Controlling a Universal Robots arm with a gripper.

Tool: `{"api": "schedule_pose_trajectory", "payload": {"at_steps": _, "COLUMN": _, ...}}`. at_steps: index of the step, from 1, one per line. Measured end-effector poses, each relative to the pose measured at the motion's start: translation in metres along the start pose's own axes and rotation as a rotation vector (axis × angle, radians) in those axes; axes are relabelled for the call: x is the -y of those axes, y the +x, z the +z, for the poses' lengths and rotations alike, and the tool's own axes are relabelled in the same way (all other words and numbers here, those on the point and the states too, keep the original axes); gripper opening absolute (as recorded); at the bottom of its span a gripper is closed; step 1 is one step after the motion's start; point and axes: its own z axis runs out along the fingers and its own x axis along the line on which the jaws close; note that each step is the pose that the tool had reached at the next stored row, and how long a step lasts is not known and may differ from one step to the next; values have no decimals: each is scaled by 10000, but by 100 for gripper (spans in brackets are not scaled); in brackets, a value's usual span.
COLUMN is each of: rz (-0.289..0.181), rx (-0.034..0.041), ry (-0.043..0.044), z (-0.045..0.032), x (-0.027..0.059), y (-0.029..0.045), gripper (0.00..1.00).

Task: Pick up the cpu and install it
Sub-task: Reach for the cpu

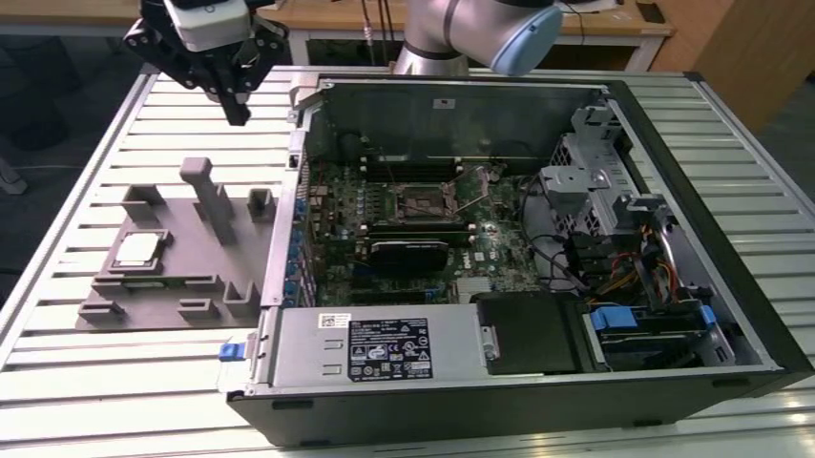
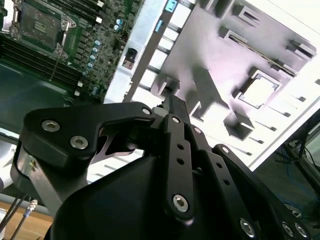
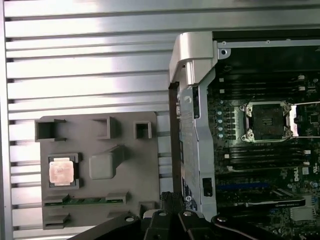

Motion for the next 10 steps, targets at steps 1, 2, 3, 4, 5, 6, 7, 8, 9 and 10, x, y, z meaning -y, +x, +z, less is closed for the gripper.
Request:
{"api": "schedule_pose_trajectory", "payload": {"at_steps": 1, "rz": 0, "rx": 3, "ry": 1, "z": -2, "x": 2, "y": 25, "gripper": 11}}
{"api": "schedule_pose_trajectory", "payload": {"at_steps": 2, "rz": 1, "rx": 6, "ry": 1, "z": -3, "x": 3, "y": 50, "gripper": 11}}
{"api": "schedule_pose_trajectory", "payload": {"at_steps": 3, "rz": 1, "rx": 10, "ry": 0, "z": -3, "x": 5, "y": 74, "gripper": 11}}
{"api": "schedule_pose_trajectory", "payload": {"at_steps": 4, "rz": 1, "rx": 14, "ry": -1, "z": -3, "x": 8, "y": 100, "gripper": 11}}
{"api": "schedule_pose_trajectory", "payload": {"at_steps": 5, "rz": 1, "rx": 17, "ry": -1, "z": -4, "x": 9, "y": 123, "gripper": 11}}
{"api": "schedule_pose_trajectory", "payload": {"at_steps": 6, "rz": 0, "rx": 20, "ry": -1, "z": -4, "x": 11, "y": 145, "gripper": 11}}
{"api": "schedule_pose_trajectory", "payload": {"at_steps": 7, "rz": 0, "rx": 20, "ry": -1, "z": -5, "x": 13, "y": 167, "gripper": 11}}
{"api": "schedule_pose_trajectory", "payload": {"at_steps": 8, "rz": 0, "rx": 21, "ry": -1, "z": -4, "x": 14, "y": 186, "gripper": 11}}
{"api": "schedule_pose_trajectory", "payload": {"at_steps": 9, "rz": 0, "rx": 21, "ry": -1, "z": -3, "x": 16, "y": 205, "gripper": 11}}
{"api": "schedule_pose_trajectory", "payload": {"at_steps": 10, "rz": -1, "rx": 20, "ry": -1, "z": -2, "x": 17, "y": 224, "gripper": 11}}
